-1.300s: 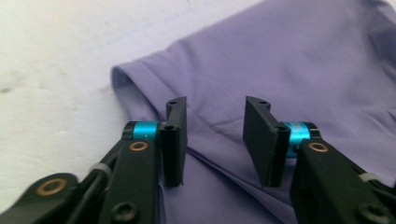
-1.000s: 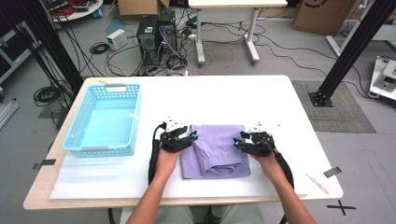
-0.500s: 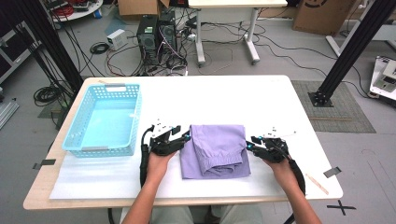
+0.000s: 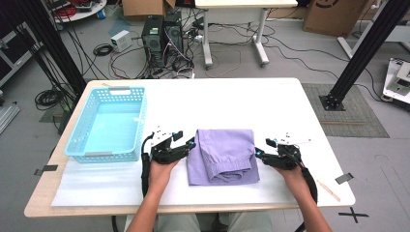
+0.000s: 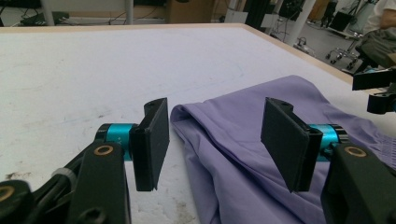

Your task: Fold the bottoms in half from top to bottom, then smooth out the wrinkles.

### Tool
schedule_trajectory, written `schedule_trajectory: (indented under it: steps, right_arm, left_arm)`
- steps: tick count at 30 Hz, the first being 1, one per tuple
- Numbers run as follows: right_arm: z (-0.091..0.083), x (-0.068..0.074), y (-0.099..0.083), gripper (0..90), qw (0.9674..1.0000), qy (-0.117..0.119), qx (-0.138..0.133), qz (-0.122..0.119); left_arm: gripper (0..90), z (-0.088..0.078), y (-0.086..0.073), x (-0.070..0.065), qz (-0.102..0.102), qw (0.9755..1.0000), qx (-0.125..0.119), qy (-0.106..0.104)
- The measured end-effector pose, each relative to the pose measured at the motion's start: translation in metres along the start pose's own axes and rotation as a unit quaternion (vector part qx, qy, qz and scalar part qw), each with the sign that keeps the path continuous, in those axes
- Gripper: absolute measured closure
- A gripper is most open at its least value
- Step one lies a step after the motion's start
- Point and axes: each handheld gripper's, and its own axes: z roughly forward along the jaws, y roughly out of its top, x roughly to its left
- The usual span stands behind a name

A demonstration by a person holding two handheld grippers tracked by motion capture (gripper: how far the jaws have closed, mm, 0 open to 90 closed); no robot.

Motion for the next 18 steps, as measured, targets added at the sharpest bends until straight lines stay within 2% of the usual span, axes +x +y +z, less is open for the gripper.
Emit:
schedule_trajectory:
  steps: [14,18]
  right_arm:
    - [-0.0061,-0.0079,-0.0005,40.1,0.9996,-0.013,-0.018,0.017]
    - [-0.0060,-0.0083,-0.0016,43.7,0.9996,-0.013,-0.013,0.021]
  left_arm:
    - [42.1,0.0001,0.0006,-0.0030,0.007,0.9999,0.008,-0.002]
    - [42.2,0.0000,0.0006,-0.0038,0.006,0.9999,0.008,-0.003]
